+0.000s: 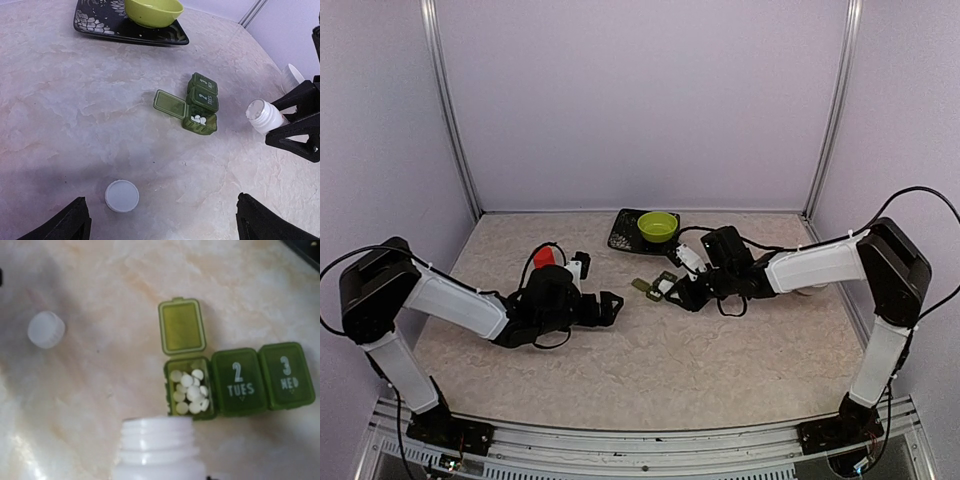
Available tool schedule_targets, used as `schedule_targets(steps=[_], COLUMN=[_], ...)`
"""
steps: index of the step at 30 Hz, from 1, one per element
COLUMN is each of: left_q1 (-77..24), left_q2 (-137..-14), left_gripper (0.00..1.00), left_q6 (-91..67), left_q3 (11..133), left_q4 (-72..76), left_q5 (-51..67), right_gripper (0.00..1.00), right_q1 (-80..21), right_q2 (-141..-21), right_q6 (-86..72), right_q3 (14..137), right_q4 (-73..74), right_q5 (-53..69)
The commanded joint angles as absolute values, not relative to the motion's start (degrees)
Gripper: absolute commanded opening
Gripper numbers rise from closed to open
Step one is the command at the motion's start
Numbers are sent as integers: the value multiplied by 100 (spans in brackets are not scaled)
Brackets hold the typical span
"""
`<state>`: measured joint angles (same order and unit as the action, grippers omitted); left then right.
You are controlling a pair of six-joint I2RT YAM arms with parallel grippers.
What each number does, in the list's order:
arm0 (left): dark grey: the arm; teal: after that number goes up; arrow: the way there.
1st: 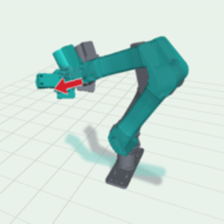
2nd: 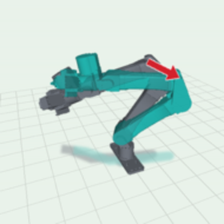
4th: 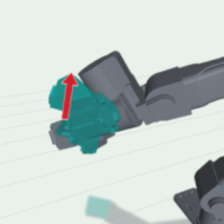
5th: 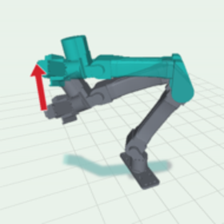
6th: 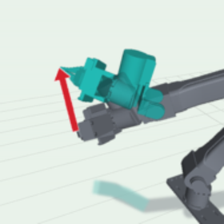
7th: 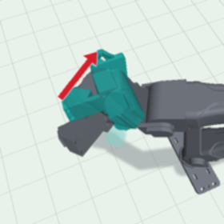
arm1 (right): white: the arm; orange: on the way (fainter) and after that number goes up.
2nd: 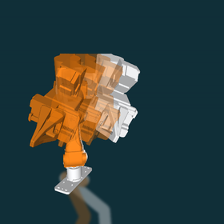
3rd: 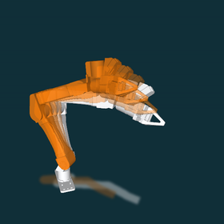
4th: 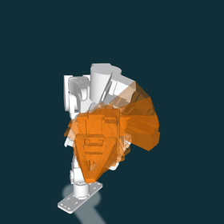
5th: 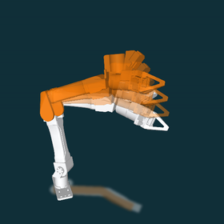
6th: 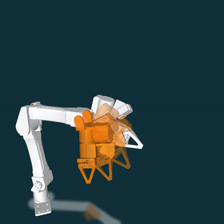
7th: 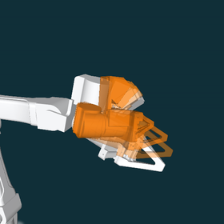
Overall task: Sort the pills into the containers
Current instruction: Pick up the lid of the pill bottle from the center of the board.
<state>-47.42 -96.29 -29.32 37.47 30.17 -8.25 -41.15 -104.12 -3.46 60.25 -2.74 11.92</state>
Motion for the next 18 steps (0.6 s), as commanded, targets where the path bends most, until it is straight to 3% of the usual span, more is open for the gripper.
schedule_targets(steps=[1, 18], left_q1=[-4781, -4782], left_q2=[-9736, -9814], left_gripper=[99, 99], left_q6=[-2909, -2892], left_q3=[4012, 4375], left_q4=[2723, 1957], left_q5=[-1000, -1241], right_gripper=[0, 0], right_q1=[-4175, -4184], right_q2=[-9861, -7638], right_q6=[-509, -569], right_q3=[5469, 3180], right_q4=[-1595, -4447], right_q5=[1256, 1359])
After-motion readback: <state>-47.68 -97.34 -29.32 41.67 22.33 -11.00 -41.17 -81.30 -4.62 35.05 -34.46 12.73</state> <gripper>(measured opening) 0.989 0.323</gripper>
